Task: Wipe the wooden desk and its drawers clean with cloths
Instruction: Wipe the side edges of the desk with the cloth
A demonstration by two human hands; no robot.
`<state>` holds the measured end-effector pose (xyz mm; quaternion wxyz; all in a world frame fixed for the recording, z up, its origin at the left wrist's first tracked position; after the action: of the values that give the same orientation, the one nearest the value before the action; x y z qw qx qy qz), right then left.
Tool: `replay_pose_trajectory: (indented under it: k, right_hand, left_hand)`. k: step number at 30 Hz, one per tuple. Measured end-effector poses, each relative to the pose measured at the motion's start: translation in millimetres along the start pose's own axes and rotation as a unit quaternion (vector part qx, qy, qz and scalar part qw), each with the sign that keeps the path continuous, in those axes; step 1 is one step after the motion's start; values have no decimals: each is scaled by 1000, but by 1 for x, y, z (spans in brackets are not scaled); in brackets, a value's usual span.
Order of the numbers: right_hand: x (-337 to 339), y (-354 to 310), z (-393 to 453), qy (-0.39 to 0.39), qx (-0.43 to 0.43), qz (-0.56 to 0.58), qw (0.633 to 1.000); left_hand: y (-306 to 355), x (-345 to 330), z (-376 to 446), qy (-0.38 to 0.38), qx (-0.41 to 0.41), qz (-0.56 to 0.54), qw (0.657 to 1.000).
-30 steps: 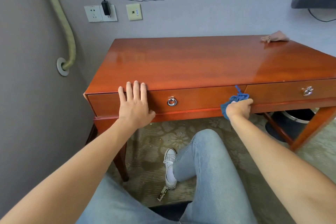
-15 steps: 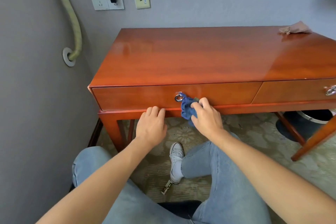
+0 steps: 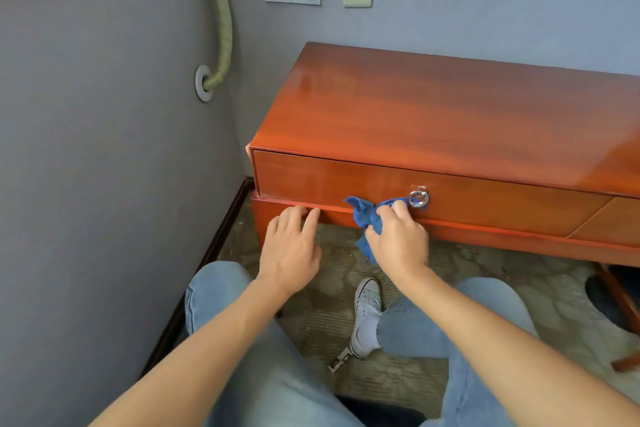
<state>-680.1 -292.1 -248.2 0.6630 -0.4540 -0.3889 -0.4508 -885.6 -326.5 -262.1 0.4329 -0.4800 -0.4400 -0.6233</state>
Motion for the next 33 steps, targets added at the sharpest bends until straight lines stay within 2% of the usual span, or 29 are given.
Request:
replay_pose_trajectory:
  k: [3, 6, 10, 12, 16, 18, 21, 25, 30, 33]
  right_hand:
    - [-18, -58, 12, -21, 69, 3, 997]
    - [-27, -104, 28, -57, 129, -8, 990]
    - [-14, -132, 47, -172, 168, 7, 971]
    - [8, -124, 45, -146, 210, -20, 967]
    - [70, -64, 30, 15, 245, -20, 969]
    - [110, -21, 31, 88, 206, -48, 974]
    - [161, 58, 48, 144, 66, -74, 985]
    - [166, 155, 78, 12, -128, -83, 988]
    - [148, 171, 118, -38, -134, -54, 989]
    - [144, 172, 145, -82, -107, -39, 990]
  left_hand:
    - [-35, 4, -15, 71, 18, -43, 996]
    - [-45, 15, -22, 124, 11, -41, 991]
    - [-39, 49, -4, 139, -29, -4, 990]
    - [-37, 72, 16, 135, -49, 22, 989]
    - [-15, 98, 59, 87, -103, 35, 990]
    - [6, 101, 78, 40, -104, 48, 993]
    - [38, 101, 101, -49, -87, 48, 994]
    - [66, 102, 126, -103, -106, 77, 986]
    - [99, 106, 165, -199, -120, 65, 971]
    - [114, 99, 191, -225, -120, 61, 965]
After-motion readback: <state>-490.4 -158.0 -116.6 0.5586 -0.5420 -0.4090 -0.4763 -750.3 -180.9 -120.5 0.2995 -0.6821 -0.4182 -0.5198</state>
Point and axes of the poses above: each hand's wrist, its own z-axis towards the middle knuckle, its own x-axis out of the back of the hand, y = z × x, the point moved 2 cm from there along z, towards the middle knuckle, and after that the axes turned 10 degrees about -y, right-handed, at the moved point
